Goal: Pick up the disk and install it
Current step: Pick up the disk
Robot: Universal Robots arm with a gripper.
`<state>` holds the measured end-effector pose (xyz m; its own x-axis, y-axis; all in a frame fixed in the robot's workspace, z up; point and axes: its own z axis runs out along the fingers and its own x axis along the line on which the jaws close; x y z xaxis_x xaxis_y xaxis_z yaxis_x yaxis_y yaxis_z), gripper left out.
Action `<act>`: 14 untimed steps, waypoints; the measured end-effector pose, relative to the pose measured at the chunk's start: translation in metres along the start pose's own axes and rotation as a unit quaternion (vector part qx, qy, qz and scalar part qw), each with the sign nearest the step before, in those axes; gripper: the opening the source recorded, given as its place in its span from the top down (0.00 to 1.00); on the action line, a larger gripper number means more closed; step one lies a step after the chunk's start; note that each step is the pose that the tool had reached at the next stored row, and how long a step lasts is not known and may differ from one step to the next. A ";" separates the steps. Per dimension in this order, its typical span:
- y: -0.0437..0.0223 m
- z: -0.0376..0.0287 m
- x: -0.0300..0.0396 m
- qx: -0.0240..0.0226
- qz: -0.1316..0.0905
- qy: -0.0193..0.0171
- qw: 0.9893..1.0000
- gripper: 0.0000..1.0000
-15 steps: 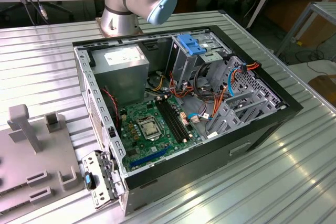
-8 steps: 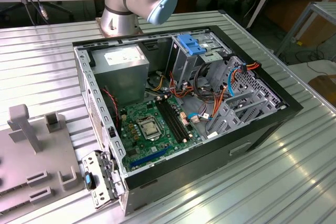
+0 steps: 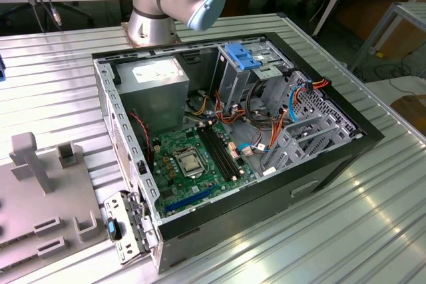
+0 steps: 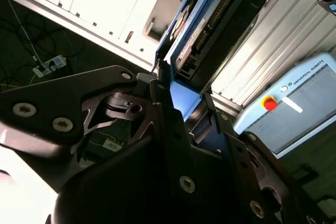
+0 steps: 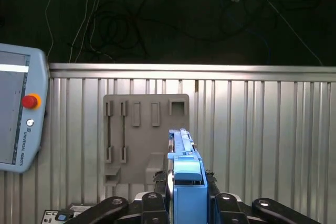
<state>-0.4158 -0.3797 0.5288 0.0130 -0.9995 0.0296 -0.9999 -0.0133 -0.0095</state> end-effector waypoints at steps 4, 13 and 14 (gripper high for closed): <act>-0.0086 0.0002 0.0001 0.000 0.000 0.000 1.000 0.63; -0.0386 0.0005 0.0005 0.000 0.000 0.000 1.000 0.63; -0.0413 0.0006 0.0005 0.000 0.000 0.000 1.000 0.63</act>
<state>-0.3745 -0.3797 0.5287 0.0130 -0.9995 0.0296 -0.9999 -0.0133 -0.0097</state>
